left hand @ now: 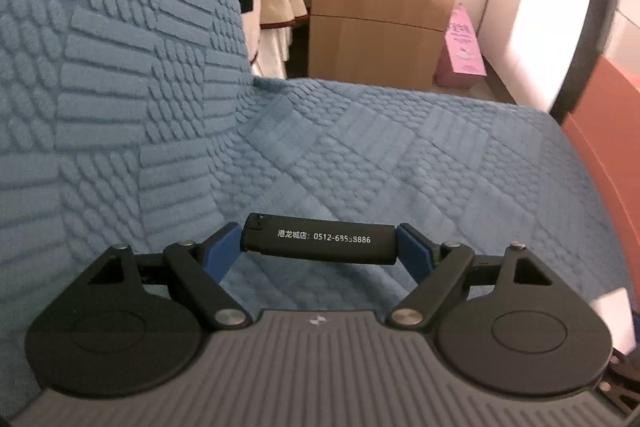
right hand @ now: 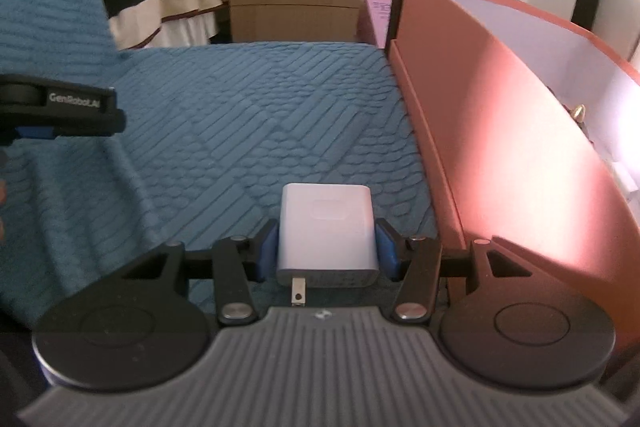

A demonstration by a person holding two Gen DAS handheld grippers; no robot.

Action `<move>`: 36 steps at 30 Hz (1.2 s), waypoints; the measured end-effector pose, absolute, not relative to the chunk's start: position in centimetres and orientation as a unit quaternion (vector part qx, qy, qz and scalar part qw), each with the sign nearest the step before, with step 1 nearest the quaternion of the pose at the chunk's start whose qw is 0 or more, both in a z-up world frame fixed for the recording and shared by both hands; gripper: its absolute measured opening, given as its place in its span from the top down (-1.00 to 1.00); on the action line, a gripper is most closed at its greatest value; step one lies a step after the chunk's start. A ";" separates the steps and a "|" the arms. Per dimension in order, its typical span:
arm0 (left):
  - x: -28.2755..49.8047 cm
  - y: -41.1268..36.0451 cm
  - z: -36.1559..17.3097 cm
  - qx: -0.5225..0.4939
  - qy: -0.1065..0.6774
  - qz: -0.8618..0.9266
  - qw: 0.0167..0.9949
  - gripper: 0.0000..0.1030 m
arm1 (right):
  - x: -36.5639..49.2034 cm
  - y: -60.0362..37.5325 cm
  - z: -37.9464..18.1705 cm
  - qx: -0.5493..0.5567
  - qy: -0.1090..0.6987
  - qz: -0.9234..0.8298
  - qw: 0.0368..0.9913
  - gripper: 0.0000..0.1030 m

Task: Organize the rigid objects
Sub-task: 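Lift the charger plug with the right tool while the left tool lifts the USB stick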

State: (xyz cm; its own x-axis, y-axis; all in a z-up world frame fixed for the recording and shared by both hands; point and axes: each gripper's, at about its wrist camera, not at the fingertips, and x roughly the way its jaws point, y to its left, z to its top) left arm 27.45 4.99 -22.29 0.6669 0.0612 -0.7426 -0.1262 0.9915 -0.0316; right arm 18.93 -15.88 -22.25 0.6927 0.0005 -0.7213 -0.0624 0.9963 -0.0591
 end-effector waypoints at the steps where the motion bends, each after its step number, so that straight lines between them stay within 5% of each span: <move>1: 27.0 4.7 -22.2 -0.038 0.408 0.049 0.911 -0.67 | 18.8 -15.9 -22.2 -0.042 0.391 0.023 0.919 -0.04; 20: 19.0 0.4 -21.4 -0.055 0.441 0.003 0.896 -0.68 | 16.1 -17.2 -22.0 -0.037 0.398 0.118 0.909 -0.08; 36: 19.8 1.9 -21.4 -0.100 0.448 0.003 0.888 -0.68 | 18.2 -16.4 -21.5 -0.044 0.409 0.115 0.904 -0.04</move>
